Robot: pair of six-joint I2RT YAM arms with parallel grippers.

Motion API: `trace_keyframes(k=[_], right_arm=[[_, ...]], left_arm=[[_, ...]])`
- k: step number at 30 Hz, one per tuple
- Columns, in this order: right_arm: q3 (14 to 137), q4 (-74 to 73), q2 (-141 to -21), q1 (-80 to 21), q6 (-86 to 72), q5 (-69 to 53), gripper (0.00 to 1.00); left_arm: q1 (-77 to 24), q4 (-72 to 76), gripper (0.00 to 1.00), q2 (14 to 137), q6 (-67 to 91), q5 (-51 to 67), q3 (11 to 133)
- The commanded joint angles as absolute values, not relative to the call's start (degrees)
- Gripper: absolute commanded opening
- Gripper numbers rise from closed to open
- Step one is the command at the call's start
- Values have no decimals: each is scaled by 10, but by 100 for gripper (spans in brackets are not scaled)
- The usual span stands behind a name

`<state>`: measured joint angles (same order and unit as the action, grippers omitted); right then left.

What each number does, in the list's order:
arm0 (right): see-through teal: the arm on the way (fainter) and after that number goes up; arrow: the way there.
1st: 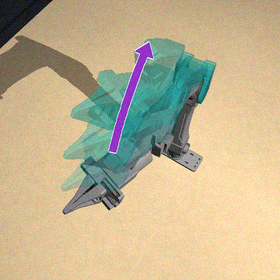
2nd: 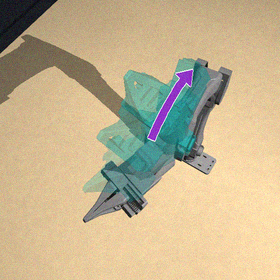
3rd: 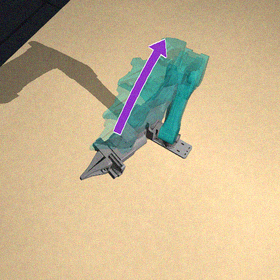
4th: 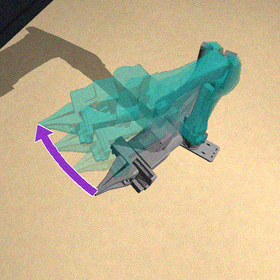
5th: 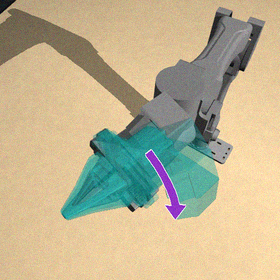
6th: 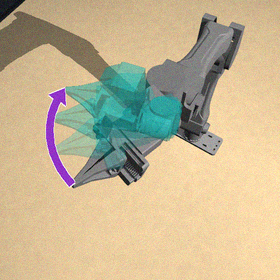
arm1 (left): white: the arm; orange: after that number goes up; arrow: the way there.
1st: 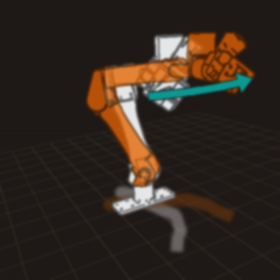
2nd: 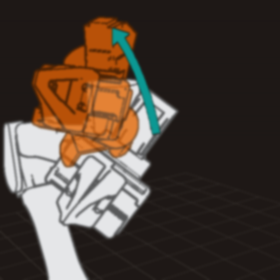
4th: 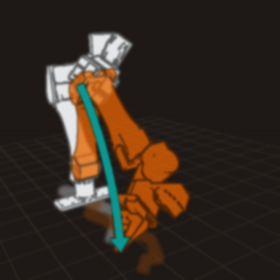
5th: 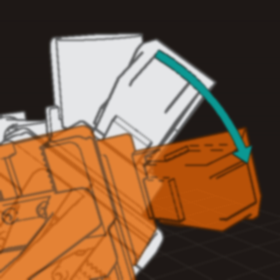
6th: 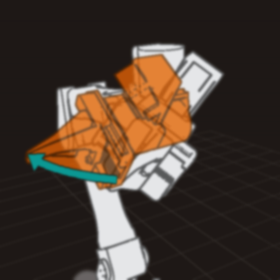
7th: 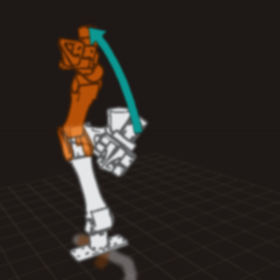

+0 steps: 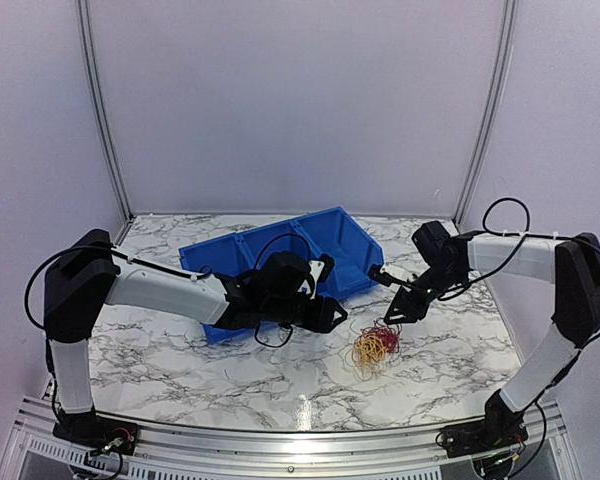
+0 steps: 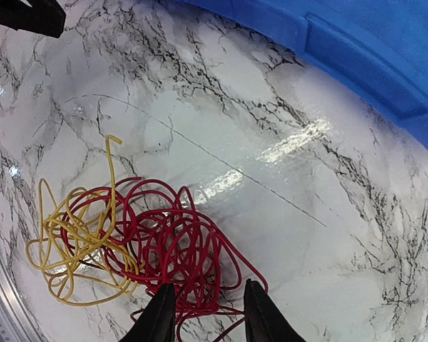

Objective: Untangle the cables

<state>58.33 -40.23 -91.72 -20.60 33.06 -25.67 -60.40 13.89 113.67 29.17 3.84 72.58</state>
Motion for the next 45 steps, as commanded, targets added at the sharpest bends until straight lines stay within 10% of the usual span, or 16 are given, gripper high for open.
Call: trace_keyframes(k=[1,9,17,45], right_arm=[[610,-421,-929,-203,336,-293,37],[617,-425,-944,-203,326,-300,36],[630,-440,-939,-203,322,-325,0],[726,-543,-721,-204,300,-511,0]], left_arm=[[-608,156,51,1136,292,40,735],[-610,157,51,1133,291,40,731],[-617,175,52,1134,287,19,728],[-689,418,44,1323,303,-215,894]])
